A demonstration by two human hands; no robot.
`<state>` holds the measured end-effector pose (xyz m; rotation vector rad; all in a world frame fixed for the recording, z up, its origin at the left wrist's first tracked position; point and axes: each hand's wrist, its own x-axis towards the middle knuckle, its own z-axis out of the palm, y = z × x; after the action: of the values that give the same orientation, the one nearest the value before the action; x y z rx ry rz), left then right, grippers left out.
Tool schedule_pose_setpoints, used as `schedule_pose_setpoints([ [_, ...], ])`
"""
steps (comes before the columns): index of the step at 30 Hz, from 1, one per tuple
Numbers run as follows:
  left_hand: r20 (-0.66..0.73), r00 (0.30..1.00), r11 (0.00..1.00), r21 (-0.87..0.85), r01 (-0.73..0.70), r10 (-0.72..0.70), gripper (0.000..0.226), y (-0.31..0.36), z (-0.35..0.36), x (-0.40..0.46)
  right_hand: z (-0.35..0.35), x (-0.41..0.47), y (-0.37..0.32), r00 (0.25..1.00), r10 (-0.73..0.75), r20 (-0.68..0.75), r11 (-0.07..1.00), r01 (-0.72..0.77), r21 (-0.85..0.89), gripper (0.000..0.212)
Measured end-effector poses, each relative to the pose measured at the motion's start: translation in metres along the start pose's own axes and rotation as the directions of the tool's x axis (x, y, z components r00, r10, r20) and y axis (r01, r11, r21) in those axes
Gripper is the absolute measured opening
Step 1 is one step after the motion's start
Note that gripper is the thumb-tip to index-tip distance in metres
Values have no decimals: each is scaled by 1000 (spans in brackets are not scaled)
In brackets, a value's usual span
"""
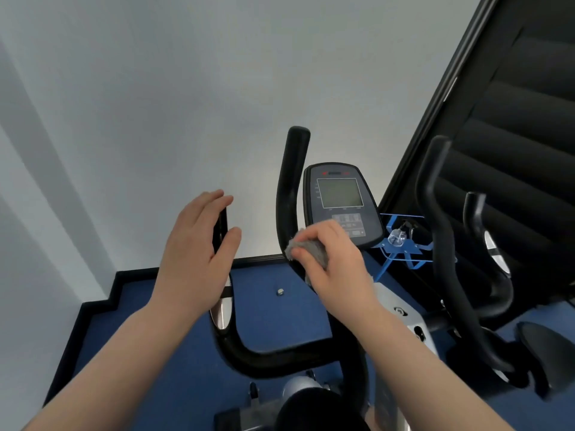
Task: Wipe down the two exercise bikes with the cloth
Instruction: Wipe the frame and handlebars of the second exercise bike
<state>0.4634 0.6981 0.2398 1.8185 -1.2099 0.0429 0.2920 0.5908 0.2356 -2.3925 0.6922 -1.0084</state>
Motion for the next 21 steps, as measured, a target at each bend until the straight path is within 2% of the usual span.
schedule_pose_setpoints([
  [4,23,1000,1000,-15,-3,3,43,-5,1,3,-12,-34,3,999,-6,54,1000,7,-14,11],
  [8,1,1000,1000,-5,-20,20,43,-6,5,2,5,3,-3,999,-26,46,999,27,-17,12],
  [12,-25,999,999,9,-31,31,47,-5,9,2,25,52,-11,996,59,-66,998,-59,9,9],
  [14,-26,999,1000,10,-30,30,47,-6,8,2,25,50,-10,984,157,-89,981,-145,126,11],
  [15,-22,999,1000,6,-30,30,47,-6,7,1,20,41,-9,974,219,-63,954,-200,225,12],
  [17,-14,999,999,6,-37,37,47,-8,6,1,9,14,-3,970,241,3,934,-233,272,15],
  [21,-14,999,998,35,-49,50,47,-10,8,1,6,14,0,996,80,-46,997,-80,1,20],
])
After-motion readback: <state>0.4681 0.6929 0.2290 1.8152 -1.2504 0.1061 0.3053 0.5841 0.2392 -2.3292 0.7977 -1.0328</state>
